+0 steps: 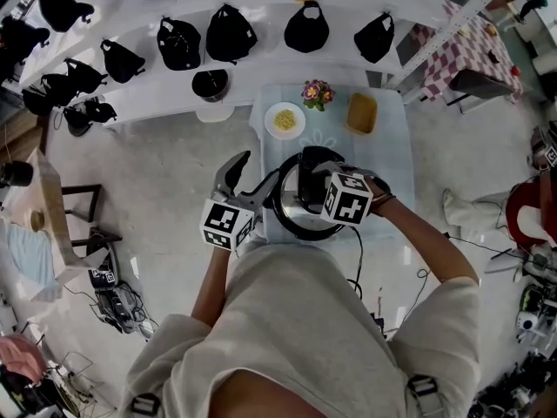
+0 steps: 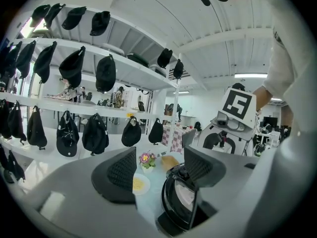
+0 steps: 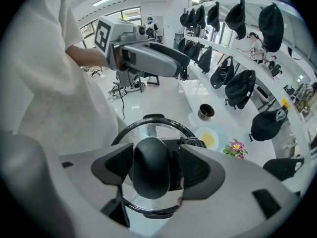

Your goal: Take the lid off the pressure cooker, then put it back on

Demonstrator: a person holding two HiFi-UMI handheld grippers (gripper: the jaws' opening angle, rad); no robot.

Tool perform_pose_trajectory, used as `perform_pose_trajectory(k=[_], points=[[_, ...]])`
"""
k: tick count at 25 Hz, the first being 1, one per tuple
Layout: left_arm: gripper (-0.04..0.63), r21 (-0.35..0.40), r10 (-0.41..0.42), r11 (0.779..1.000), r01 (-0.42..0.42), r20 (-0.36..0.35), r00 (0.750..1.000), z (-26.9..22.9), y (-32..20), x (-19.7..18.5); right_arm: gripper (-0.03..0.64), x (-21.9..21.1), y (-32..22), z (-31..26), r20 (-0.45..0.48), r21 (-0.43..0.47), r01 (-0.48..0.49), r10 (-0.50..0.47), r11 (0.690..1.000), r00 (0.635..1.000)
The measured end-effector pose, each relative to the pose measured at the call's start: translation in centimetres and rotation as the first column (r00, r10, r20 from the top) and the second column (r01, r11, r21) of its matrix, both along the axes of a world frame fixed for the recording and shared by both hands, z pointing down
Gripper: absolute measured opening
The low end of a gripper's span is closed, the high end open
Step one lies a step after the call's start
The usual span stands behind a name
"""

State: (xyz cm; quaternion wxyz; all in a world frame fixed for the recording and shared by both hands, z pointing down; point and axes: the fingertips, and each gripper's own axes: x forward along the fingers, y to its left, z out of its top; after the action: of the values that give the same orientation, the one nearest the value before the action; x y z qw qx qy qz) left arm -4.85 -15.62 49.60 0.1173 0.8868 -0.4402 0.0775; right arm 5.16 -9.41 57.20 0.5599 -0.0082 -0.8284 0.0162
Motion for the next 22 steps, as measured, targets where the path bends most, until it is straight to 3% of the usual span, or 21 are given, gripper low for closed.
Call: perform_pose_trajectory(k=[5,9,12,17,19,22], points=[[0.296,0.007,0.011,1.000,-0.011,0.003,1.000,-0.3,-0.1,0.2,0.288,-0.2,-1.3,-1.4,0.100,0.020,-0.115,0.113,0.993,0.989],[0.296,0.013,0.008,1.000,-0.008,0.014,1.000,-0.5,-0.2,0.2,0.264,0.2,-3.6,-3.3,0.264,0.035,-0.293,0.274,0.955,0.925],[0.295,0.021,0.002,1.000,-0.003,0.026,1.000,-0.9,-0.5,0.0,0.235,1.5,-5.6,-5.3,0.427,0.016,-0.464,0.414,0.885,0.804],[0.259,0.046,-0.005,0.999,0.003,0.042,0.999,-1.9,-1.2,-0.6,0.162,5.4,-8.0,-9.0,0.648,-0.016,-0.703,0.543,0.711,0.534],[0.211,0.051,-0.008,0.999,0.006,0.038,0.999,-2.2,-1.5,-0.9,0.127,7.1,-8.3,-10.0,0.702,-0.014,-0.769,0.554,0.639,0.447],[0.107,0.063,-0.029,0.998,0.026,0.042,0.999,-2.6,-1.9,-1.7,0.058,9.8,-8.5,-10.7,0.750,0.000,-0.853,0.564,0.522,0.345]])
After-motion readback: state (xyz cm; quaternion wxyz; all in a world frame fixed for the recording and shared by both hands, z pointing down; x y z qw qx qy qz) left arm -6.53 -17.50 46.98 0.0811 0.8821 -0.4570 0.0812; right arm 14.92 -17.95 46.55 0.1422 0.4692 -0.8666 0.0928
